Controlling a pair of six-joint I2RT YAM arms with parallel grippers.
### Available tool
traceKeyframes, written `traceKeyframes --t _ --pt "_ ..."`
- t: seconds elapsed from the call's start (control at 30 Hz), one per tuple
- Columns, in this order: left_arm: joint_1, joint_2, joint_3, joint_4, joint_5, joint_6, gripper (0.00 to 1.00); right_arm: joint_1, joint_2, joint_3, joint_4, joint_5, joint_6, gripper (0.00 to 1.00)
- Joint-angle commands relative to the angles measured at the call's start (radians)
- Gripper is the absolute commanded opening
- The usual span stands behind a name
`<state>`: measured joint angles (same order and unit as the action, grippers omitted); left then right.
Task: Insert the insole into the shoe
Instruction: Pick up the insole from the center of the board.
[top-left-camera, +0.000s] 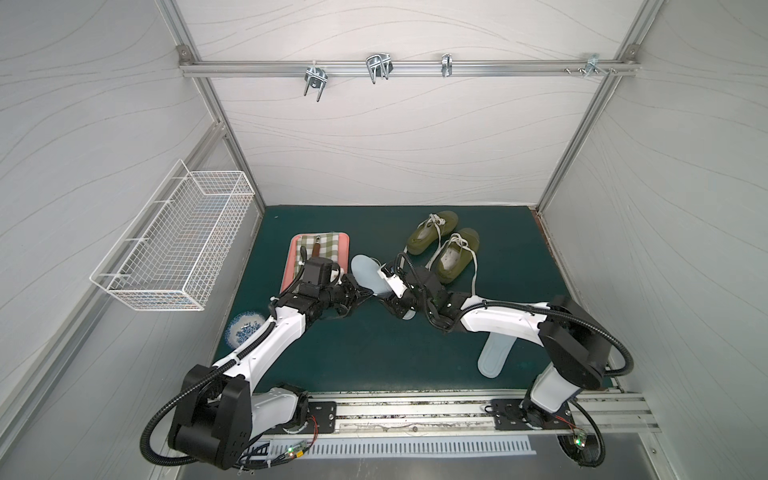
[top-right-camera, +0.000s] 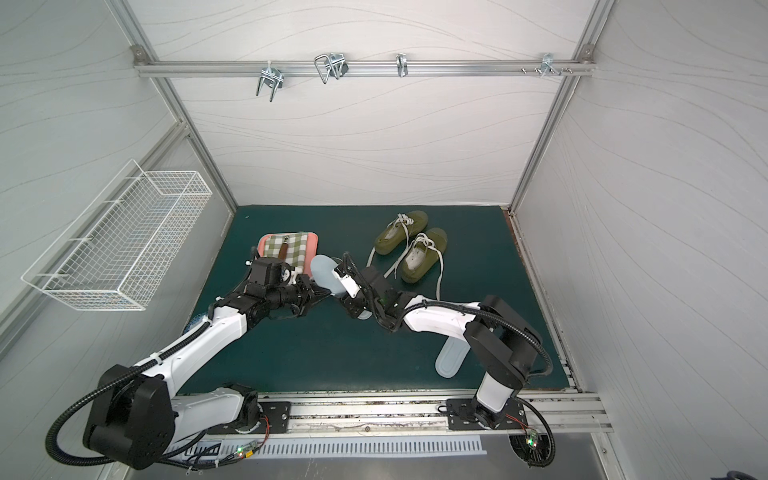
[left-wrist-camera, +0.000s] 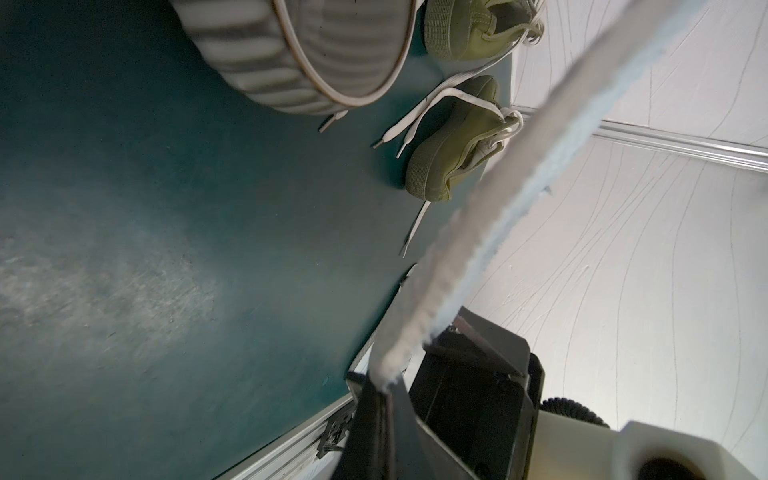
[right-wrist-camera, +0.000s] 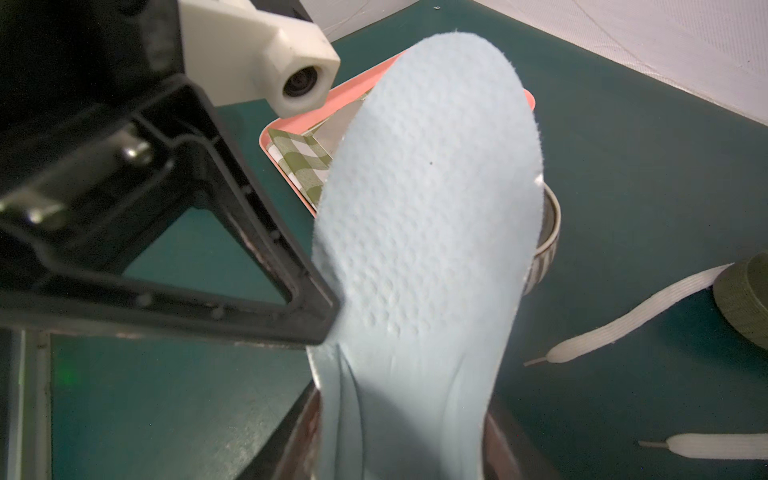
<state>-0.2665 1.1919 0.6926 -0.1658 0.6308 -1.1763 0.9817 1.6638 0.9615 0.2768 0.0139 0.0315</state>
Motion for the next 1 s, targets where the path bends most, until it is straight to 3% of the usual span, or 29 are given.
traceKeyframes --t 0.0,0.13,0.23,0.37,0.53,0.63,0.77,0.97 --pt "0.001 -0.002 0.010 0.071 0.044 -0.028 0.14 -0.009 -0.003 -0.011 -0.005 -0.015 -0.002 0.48" --pt "0.003 0.003 0.026 0.050 0.046 -0.006 0.43 -0.028 -0.014 0.006 -0.066 -0.033 0.026 0.46" --pt "0.009 0.003 0.059 -0.012 0.034 0.042 0.52 -0.048 -0.032 0.006 -0.117 -0.035 0.044 0.44" --pt "0.012 0.006 0.133 -0.148 -0.010 0.151 0.56 -0.084 -0.087 -0.006 -0.190 -0.032 0.068 0.41" --pt "-0.024 0.064 0.348 -0.533 -0.292 0.472 0.59 -0.163 -0.206 -0.030 -0.323 -0.022 0.087 0.40" --pt "-0.051 0.146 0.460 -0.659 -0.432 0.601 0.59 -0.225 -0.293 -0.057 -0.399 -0.004 0.099 0.40" --pt "-0.099 0.269 0.599 -0.732 -0.534 0.686 0.59 -0.317 -0.402 -0.090 -0.477 -0.015 0.108 0.40" --pt "-0.151 0.447 0.780 -0.695 -0.530 0.701 0.59 -0.432 -0.515 -0.110 -0.575 -0.045 0.113 0.41"
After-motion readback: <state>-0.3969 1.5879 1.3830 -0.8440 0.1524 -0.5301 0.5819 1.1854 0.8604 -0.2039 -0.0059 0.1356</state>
